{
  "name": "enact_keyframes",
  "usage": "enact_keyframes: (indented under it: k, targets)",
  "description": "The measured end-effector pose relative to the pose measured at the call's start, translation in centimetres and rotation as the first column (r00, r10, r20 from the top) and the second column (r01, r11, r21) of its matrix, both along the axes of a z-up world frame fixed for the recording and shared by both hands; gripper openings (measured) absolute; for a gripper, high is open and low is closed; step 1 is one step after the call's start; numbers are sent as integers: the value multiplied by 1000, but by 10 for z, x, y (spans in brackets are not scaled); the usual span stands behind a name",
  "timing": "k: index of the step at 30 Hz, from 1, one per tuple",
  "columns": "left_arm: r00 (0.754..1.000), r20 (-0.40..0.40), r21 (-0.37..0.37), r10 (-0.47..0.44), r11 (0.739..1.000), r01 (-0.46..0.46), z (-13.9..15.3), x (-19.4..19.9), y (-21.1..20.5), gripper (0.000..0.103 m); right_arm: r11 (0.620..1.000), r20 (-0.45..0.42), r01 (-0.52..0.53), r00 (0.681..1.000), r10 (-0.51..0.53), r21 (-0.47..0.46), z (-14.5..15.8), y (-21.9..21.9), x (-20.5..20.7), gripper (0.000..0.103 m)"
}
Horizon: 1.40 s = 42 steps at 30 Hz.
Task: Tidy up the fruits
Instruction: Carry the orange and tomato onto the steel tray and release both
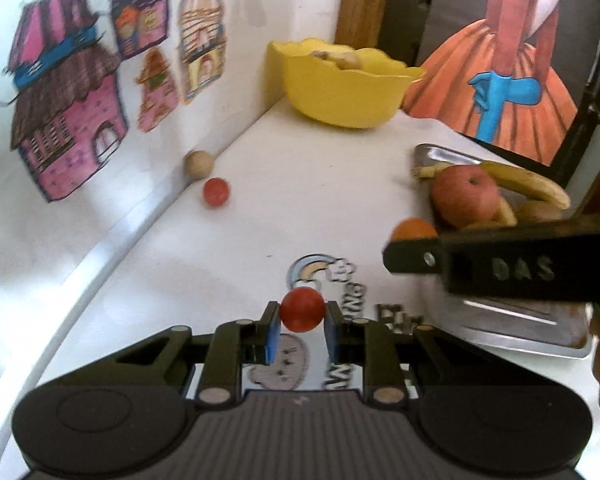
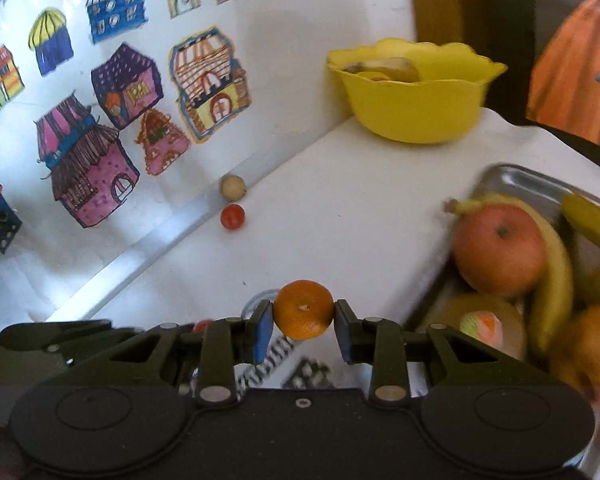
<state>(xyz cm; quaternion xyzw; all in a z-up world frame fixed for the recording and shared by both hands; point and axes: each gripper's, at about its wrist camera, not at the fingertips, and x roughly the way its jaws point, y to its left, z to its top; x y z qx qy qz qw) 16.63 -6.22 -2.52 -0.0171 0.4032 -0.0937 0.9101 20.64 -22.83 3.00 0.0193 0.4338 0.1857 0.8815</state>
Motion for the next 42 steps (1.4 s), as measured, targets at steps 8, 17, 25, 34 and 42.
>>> enact_keyframes:
  k: [8, 17, 25, 34, 42]
  targets:
    - [997, 34, -22, -70, 997, 70, 15, -3, -40, 25, 995, 34, 101, 994, -101, 2, 22, -48, -33, 35]
    - [981, 23, -30, -193, 981, 193, 13, -9, -104, 25, 971, 38, 238, 971, -237, -19, 23, -118, -54, 35]
    - [970, -6, -19, -243, 970, 242, 2, -15, -144, 25, 960, -9, 276, 961, -276, -43, 8, -156, -68, 35]
    - [978, -36, 9, -204, 979, 204, -4, -15, -158, 25, 959, -59, 282, 957, -283, -31, -2, -166, -64, 35]
    - [985, -51, 18, -164, 986, 165, -6, -11, -158, 25, 964, -64, 267, 961, -268, -17, -5, -164, -59, 35]
